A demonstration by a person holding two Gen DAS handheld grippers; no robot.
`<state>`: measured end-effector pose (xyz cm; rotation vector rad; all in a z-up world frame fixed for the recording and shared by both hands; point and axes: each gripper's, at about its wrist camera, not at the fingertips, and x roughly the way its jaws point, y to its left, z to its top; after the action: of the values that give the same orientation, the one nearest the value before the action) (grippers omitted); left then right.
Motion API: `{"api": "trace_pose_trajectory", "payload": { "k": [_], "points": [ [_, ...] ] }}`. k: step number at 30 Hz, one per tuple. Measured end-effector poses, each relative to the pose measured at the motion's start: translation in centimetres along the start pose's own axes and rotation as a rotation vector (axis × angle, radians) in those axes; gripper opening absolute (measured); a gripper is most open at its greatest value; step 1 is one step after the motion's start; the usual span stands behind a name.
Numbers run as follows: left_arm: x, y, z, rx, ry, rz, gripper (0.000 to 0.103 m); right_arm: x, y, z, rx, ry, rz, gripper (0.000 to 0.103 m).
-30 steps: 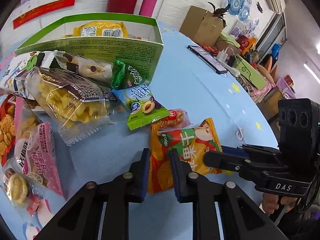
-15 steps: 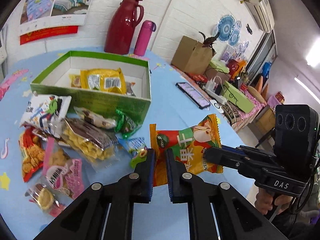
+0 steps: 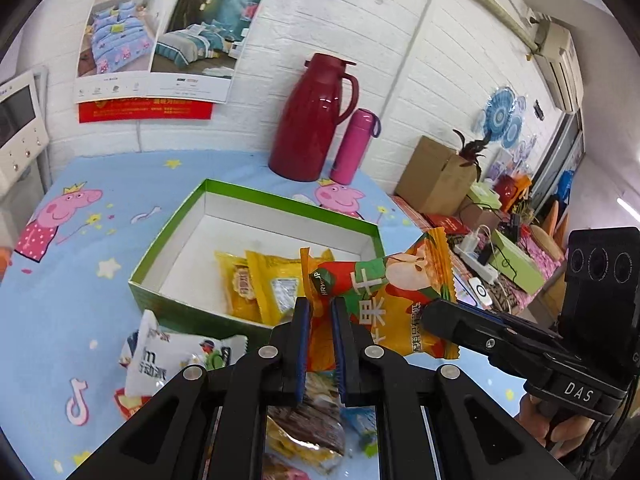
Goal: Organize snacks
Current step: 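Grasp the orange-green snack bag with the right gripper and lift it, then lower the snack bag into the green box and open the right gripper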
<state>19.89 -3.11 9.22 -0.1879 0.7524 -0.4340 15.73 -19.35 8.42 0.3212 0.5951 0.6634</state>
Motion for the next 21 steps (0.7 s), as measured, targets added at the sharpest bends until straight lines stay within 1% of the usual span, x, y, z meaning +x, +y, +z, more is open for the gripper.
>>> {"api": "trace_pose_trajectory", "payload": {
  "k": [4, 8, 13, 15, 16, 17, 18, 19, 20, 21],
  "points": [
    [2.1, 2.7, 1.5, -0.037, 0.015, 0.025, 0.010, 3.6, -1.4, 1.5, 0.011, 0.025, -0.003, 0.011],
    [4.4, 5.1, 2.7, -0.064, 0.038, 0.061, 0.010, 7.3, -2.9, 2.5, 0.024, 0.081, -0.015, 0.011],
    [7.1, 7.7, 3.3, -0.092, 0.072, 0.101, 0.010, 11.2, -4.1, 3.4, 0.024, 0.141, -0.035, 0.011],
    [8.0, 8.7, 3.4, -0.104, 0.084, 0.115, 0.010, 12.6, -4.4, 3.6, 0.009, 0.157, -0.058, 0.014],
    [8.2, 9.0, 3.3, -0.106, 0.083, 0.123, 0.013, 13.2, -4.6, 3.6, -0.001, 0.166, -0.075, 0.016],
    [8.4, 9.2, 3.2, -0.105, 0.077, 0.138, 0.016, 13.8, -4.8, 3.6, -0.011, 0.177, -0.095, 0.023],
    [8.3, 9.4, 3.2, -0.105, 0.068, 0.142, 0.026, 14.2, -5.0, 3.5, -0.020, 0.188, -0.111, 0.032],
    [8.2, 9.6, 3.0, -0.104, 0.057, 0.139, 0.045, 14.4, -5.3, 3.5, -0.025, 0.186, -0.129, 0.055],
    [7.9, 9.6, 2.9, -0.103, 0.048, 0.146, 0.057, 14.3, -5.5, 3.5, -0.028, 0.174, -0.141, 0.068],
    [7.5, 9.7, 2.7, -0.106, 0.030, 0.171, 0.075, 14.0, -5.6, 3.5, -0.028, 0.159, -0.138, 0.069]
  ]
}}
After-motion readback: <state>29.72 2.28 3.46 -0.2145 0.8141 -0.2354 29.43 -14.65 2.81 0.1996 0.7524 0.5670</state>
